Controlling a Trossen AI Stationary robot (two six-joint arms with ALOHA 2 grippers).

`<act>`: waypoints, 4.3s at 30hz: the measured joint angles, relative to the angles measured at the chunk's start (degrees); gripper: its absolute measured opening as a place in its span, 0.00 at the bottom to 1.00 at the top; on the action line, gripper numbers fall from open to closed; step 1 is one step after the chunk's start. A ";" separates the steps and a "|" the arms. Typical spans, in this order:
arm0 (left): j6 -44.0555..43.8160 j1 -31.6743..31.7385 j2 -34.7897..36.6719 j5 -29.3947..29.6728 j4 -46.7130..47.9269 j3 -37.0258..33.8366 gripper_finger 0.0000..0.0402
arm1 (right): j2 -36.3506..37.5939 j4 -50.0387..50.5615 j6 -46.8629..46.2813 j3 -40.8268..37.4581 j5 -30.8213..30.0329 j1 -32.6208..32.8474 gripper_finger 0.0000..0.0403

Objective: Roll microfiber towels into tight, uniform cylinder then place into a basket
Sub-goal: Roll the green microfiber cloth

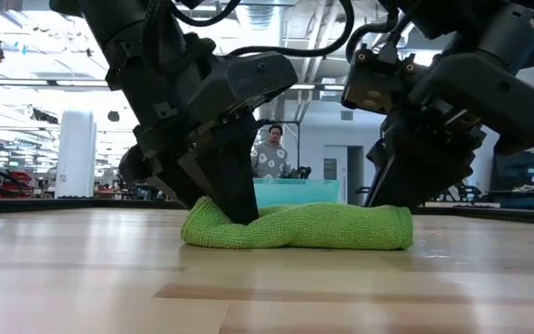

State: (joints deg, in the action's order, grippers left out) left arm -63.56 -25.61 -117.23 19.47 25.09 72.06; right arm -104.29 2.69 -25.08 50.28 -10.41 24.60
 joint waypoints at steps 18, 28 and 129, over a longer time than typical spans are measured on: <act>1.02 0.13 0.00 0.27 -1.08 -0.19 0.32 | 17.44 12.79 3.04 -1.57 -1.57 1.84 0.32; 1.57 0.15 0.00 0.42 -1.63 -0.21 0.32 | 22.74 -0.44 -5.31 -14.55 -18.38 12.61 0.31; 19.25 2.24 6.19 -5.09 18.71 9.15 0.57 | -2.21 -21.56 -4.48 -9.27 21.00 -7.69 0.05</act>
State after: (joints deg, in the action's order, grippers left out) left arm -44.30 -23.37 -111.04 14.38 43.80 81.21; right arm -106.50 -18.87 -29.56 41.01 10.59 16.91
